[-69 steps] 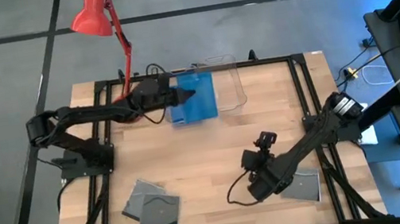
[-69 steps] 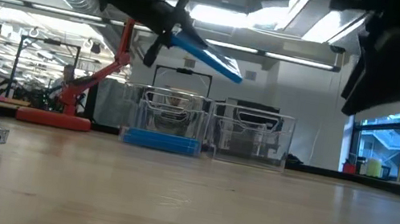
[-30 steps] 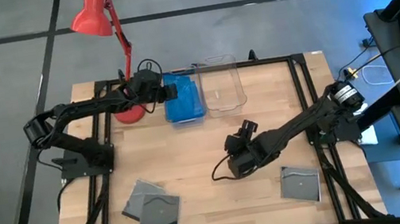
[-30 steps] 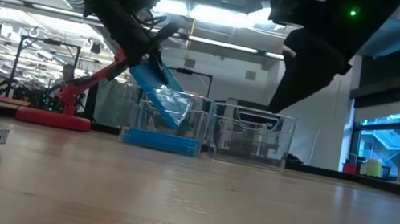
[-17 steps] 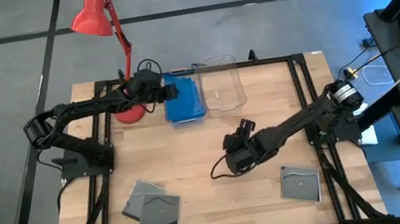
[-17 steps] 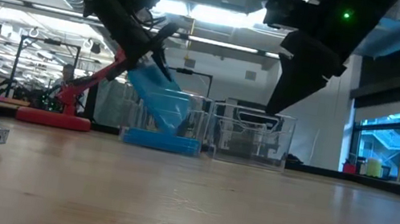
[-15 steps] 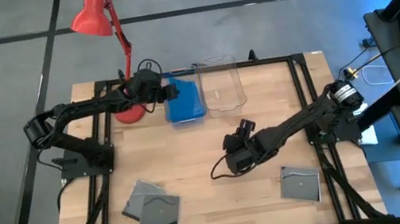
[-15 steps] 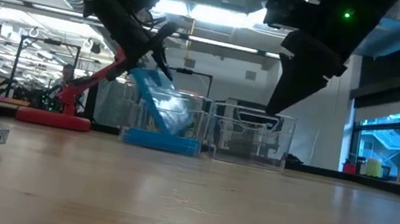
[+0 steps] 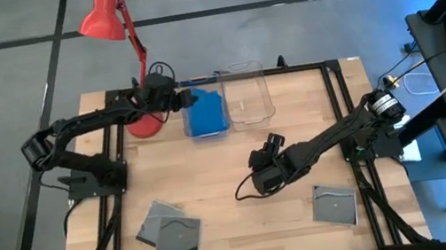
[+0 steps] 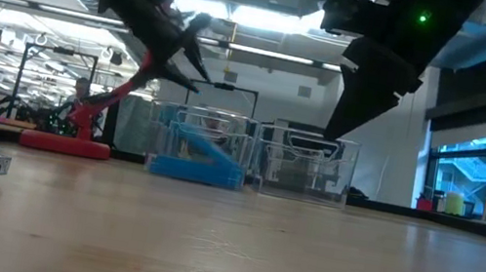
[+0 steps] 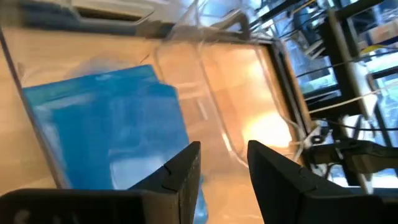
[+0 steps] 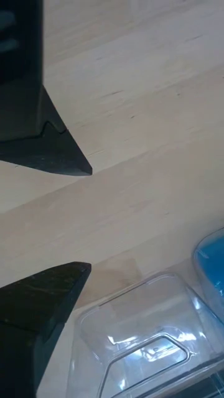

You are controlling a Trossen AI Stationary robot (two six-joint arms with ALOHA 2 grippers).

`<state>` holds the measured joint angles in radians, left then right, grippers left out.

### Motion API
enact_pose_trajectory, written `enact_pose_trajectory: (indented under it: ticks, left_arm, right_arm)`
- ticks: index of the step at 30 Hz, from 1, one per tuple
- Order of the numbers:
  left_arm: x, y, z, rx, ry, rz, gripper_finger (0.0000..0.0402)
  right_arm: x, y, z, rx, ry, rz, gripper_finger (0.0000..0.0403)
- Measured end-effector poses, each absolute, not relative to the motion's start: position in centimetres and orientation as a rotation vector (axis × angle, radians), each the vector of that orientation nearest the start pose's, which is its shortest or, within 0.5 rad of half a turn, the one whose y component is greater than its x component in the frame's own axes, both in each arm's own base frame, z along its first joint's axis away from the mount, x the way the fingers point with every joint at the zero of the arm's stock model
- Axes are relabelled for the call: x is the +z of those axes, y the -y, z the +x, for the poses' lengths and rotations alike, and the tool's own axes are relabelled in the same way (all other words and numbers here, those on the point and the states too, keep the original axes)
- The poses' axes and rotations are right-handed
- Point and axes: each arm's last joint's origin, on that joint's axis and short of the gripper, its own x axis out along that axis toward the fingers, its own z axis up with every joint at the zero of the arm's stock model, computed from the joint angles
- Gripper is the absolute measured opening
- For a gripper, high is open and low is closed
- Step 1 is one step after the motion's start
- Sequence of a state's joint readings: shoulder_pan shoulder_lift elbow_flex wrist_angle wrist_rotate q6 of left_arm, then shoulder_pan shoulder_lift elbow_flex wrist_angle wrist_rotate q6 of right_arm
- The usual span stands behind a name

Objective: Pick & place jewel cases by type
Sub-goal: Put the middle black CD case into the right transparent bin

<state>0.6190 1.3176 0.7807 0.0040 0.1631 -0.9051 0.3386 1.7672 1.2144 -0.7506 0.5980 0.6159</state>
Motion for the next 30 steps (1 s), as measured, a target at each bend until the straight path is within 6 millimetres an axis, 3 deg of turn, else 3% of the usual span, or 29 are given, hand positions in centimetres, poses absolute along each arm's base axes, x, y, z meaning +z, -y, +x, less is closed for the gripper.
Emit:
enact_pose_trajectory:
  ticks: [7, 12, 23, 30]
  left_arm:
    - [26.1, -14.8, 21.8, 0.588, -0.187, -1.049, 0.0132]
    - [27.9, -13.1, 21.3, 0.344, -0.221, -0.965, 0.0132]
    - [31.1, -4.0, 21.5, 0.030, -0.226, -0.712, 0.0132]
    - [29.4, 2.1, 20.6, 0.117, -0.448, -0.849, 0.0130]
  right_arm:
    - [19.7, -9.6, 32.2, -0.555, -1.027, -0.047, 0.0243]
    - [19.7, -9.6, 32.2, -0.556, -1.027, -0.046, 0.0243]
    - [19.8, -9.8, 32.8, -0.544, -0.972, -0.005, 0.0243]
    - [20.1, -10.3, 33.6, -0.478, -0.912, 0.083, 0.0243]
